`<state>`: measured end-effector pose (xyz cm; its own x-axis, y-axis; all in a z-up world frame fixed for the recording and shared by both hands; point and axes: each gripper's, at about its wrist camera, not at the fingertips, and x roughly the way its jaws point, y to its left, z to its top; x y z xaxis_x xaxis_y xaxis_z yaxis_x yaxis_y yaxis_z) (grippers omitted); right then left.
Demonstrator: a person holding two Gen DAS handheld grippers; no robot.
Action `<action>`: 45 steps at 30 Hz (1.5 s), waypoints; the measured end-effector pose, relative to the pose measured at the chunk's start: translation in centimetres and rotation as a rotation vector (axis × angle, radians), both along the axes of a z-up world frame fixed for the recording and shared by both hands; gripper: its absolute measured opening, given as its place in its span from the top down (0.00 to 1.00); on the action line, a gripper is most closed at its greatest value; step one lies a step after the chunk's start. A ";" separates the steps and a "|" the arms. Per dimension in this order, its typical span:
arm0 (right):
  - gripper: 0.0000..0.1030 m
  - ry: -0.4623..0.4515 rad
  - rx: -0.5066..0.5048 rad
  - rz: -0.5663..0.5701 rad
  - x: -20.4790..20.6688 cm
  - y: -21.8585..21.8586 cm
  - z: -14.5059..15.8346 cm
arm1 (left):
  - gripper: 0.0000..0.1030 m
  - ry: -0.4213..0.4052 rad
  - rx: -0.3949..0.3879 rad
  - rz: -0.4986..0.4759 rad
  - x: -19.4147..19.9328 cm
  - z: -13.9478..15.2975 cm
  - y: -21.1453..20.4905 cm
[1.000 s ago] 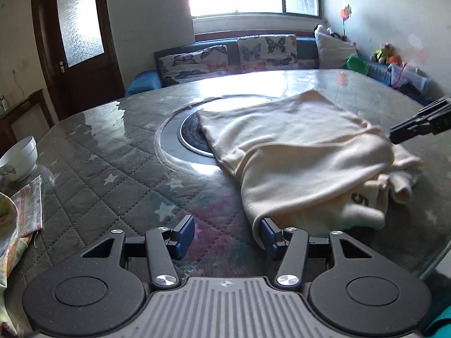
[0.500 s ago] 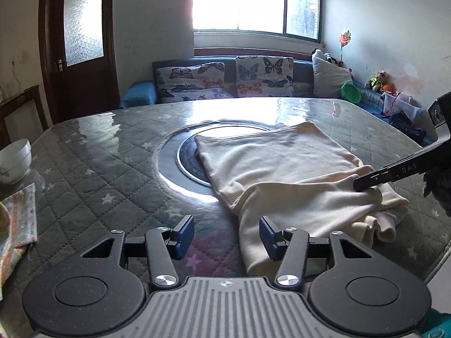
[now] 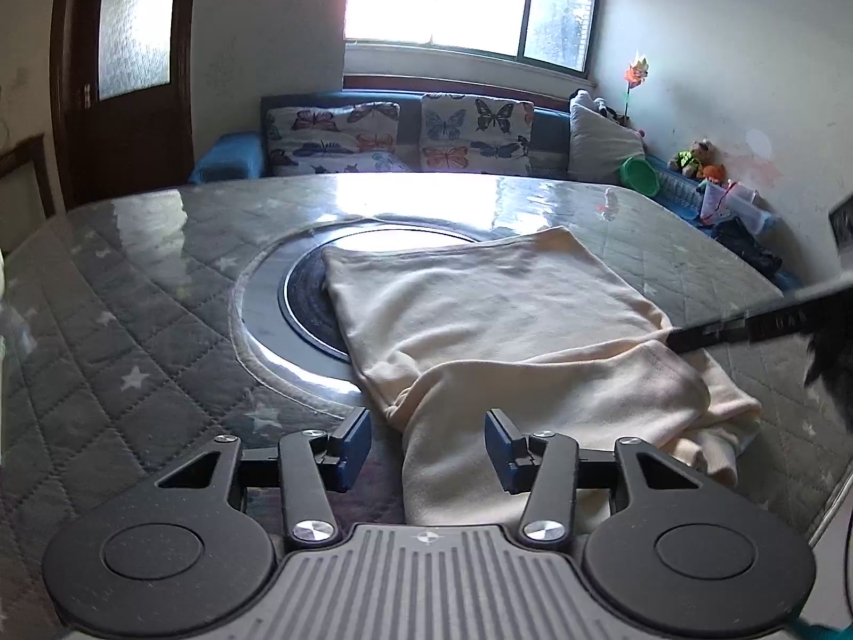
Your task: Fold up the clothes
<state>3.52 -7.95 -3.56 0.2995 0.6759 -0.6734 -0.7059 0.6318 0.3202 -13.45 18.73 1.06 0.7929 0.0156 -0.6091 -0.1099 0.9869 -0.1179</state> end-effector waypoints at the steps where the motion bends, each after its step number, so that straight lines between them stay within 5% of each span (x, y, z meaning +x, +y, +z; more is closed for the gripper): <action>1: 0.77 0.021 0.004 0.004 0.0 0.1 -0.4 | 0.52 0.004 -0.010 0.006 0.2 -0.1 0.1; 5: 0.77 0.036 -0.013 0.000 -0.2 0.5 -1.4 | 0.52 0.018 -0.061 0.003 0.8 -0.6 0.3; 7: 0.94 0.020 -0.013 0.010 -0.5 0.8 -1.3 | 0.52 0.016 -0.056 -0.003 0.8 -0.6 0.2; 15: 0.98 -0.237 -0.035 -0.022 -2.0 0.4 2.6 | 0.52 0.003 -0.043 -0.010 0.6 0.0 1.6; 19: 0.92 -0.112 -0.030 -0.025 -0.6 0.3 0.8 | 0.56 0.019 -0.043 -0.002 1.0 -0.1 2.8; 25: 0.82 0.003 0.036 -0.025 -0.2 -0.2 -0.3 | 0.75 0.016 -0.032 -0.030 0.9 -0.2 4.9; 30: 0.81 0.061 0.040 -0.024 -0.2 -0.3 -1.2 | 0.77 0.026 0.038 -0.161 1.3 -1.1 4.6; 45: 0.92 0.034 -0.014 0.014 -0.4 1.1 -1.2 | 0.77 0.016 0.350 -0.565 3.0 -1.9 1.4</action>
<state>3.11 -6.86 -4.79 0.2669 0.6705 -0.6922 -0.7036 0.6264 0.3355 -10.50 20.17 -0.83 0.7281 -0.2008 -0.6555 0.4364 0.8731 0.2174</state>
